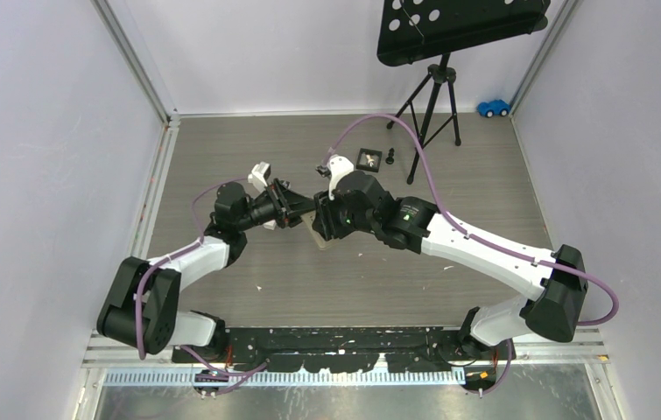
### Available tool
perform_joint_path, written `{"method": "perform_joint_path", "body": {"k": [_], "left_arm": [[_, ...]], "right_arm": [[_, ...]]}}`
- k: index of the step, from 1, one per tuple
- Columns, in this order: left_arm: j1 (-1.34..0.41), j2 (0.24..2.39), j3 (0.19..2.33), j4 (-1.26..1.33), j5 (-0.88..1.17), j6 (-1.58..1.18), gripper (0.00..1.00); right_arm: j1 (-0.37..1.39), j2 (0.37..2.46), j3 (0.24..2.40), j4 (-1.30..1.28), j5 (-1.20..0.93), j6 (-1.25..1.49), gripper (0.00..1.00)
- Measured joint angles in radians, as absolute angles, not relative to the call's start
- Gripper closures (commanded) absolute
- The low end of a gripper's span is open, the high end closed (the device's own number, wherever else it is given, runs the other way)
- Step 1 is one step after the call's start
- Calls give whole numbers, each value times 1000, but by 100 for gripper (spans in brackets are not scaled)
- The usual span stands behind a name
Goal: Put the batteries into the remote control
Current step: Load the battery cover into the remote control.
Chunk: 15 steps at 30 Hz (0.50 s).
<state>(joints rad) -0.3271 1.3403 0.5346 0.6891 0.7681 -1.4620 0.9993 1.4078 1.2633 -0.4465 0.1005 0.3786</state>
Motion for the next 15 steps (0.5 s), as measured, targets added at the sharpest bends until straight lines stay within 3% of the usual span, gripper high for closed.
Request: {"method": "perform_joint_path", "body": {"k": [7,12,15], "left_arm": [[-327,1355,535,700,778,-1463,100],[-326,1369,534,709,779,-1467,100],[-326,1370,534,722,780,-1468,100]], "right_arm": [[999,1407,1251,-437,96,357,59],[1000,1407,1239,-426,112,374,38],[999,1402,1230,-421,134,403,33]]}}
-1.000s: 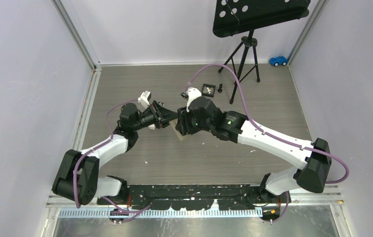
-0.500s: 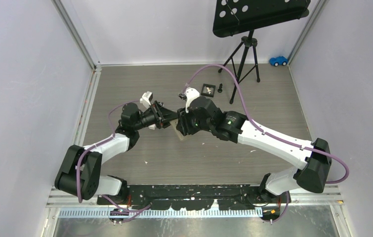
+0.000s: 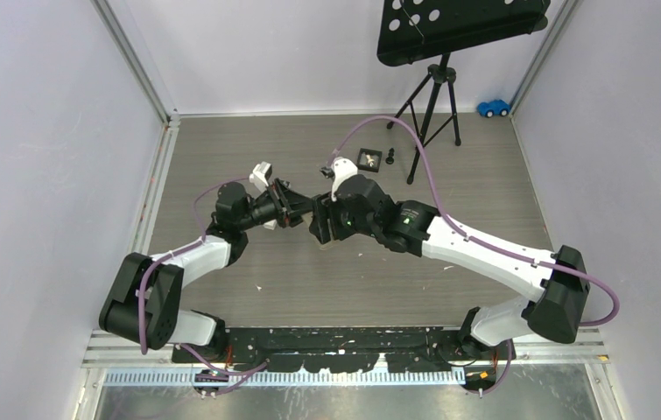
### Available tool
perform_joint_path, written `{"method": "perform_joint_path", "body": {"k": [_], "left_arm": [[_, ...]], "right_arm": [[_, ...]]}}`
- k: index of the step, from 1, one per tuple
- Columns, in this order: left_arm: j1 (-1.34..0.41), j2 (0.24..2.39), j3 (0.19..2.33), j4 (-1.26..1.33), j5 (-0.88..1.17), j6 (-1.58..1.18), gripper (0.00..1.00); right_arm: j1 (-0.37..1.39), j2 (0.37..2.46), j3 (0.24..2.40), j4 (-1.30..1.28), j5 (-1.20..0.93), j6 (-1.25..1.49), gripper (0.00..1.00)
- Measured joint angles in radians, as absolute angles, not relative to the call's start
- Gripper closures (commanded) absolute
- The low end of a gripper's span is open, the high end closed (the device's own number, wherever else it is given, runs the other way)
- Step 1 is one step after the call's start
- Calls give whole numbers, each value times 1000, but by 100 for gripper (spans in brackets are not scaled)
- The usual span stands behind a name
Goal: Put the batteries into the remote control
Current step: Load the battery cover into the remote control.
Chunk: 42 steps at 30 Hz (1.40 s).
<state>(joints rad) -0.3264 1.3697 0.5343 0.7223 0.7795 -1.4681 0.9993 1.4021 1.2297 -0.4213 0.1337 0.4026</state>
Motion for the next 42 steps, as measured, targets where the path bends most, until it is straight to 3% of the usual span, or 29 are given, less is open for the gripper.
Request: {"method": "perform_joint_path", "body": {"k": [13,23,42], "left_arm": [[-326,1371,533,826,781,-1508,100],[-326,1371,533,954,822,-1572,100],[-326,1417,533,1089,861,-1715,100]], "right_arm": [[965,1194,1061,-289,223,749,24],[927,1169,932,-131,185,983,24],[907,1240,887,104,35,1023,51]]}}
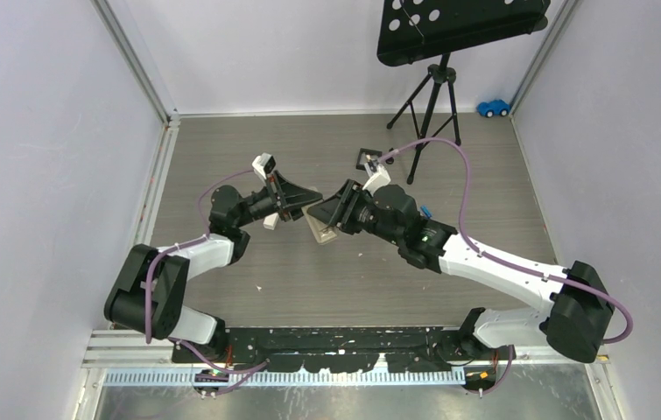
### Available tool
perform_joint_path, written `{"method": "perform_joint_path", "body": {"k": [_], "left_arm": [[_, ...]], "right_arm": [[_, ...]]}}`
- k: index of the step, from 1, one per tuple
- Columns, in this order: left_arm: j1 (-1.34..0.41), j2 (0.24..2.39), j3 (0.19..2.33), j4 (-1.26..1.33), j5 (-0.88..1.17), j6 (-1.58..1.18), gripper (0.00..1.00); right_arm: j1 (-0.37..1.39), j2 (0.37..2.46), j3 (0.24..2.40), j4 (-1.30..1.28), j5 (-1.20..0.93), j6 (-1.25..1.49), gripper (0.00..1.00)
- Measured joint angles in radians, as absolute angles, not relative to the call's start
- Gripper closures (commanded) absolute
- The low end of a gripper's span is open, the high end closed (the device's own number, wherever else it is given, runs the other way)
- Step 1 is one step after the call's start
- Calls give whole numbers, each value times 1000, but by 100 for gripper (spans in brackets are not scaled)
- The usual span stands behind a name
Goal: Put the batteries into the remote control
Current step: Load the battery cover into the remote control.
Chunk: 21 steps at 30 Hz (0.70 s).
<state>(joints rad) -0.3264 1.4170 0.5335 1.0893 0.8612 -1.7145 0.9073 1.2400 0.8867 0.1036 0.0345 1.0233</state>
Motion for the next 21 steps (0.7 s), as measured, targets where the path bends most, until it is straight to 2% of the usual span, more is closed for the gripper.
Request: {"method": "perform_joint_path", "body": {"k": [6,13,21], "left_arm": [[-326,1451,533,1169,866,-1794,100],[-326,1453,533,1223,863,-1827,100],[-327,1463,532,1231,855,-1829,100]], "right_arm": [[907,1258,865,194,-17,1020,52],[904,1255,856,209,-10,1025,27],[873,1218,815,228,-15,1058,22]]}}
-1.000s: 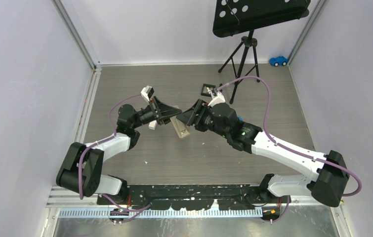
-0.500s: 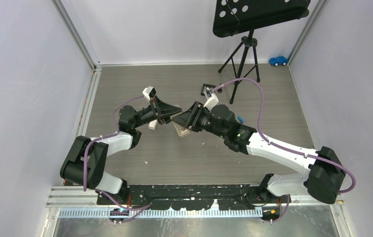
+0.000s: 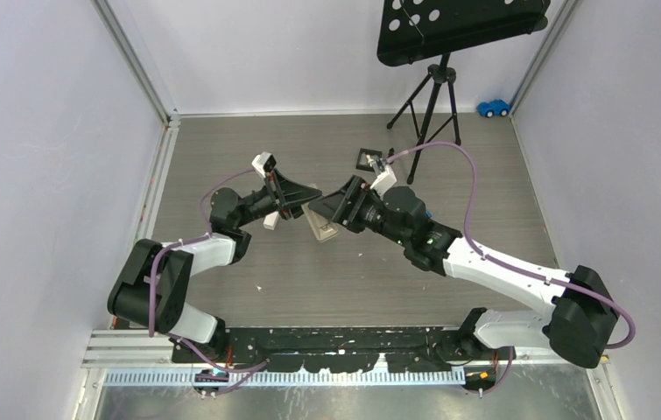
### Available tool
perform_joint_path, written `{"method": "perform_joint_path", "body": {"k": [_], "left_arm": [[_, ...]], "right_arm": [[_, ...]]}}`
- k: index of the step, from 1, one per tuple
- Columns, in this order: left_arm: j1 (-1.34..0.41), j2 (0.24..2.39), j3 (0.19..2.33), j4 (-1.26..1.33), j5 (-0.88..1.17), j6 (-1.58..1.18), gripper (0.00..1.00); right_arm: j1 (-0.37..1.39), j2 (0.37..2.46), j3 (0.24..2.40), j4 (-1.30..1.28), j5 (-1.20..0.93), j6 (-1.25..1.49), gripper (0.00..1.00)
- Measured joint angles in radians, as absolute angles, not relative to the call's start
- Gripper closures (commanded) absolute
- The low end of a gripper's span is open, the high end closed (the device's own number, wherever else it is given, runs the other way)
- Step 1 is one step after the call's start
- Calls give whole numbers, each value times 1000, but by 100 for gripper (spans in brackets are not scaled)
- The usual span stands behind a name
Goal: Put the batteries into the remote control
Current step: Load the battery cover into the remote control.
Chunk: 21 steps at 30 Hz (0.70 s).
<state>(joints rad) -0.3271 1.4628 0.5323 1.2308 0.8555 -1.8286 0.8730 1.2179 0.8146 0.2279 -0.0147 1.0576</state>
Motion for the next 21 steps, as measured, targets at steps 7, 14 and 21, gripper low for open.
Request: {"method": "perform_joint_path", "body": {"k": [7,14,21], "left_arm": [[-327,1465,524,1230,844,-1825,100],[-327,1466,524,1229,830,-1825,100],[-327,1466,524,1223,826,-1826,100]], "right_arm": [[865,1190,798,282,-46,1085,25],[865,1144,745,294,-57,1116,34],[865,1124,736,299,-68,1144,48]]}}
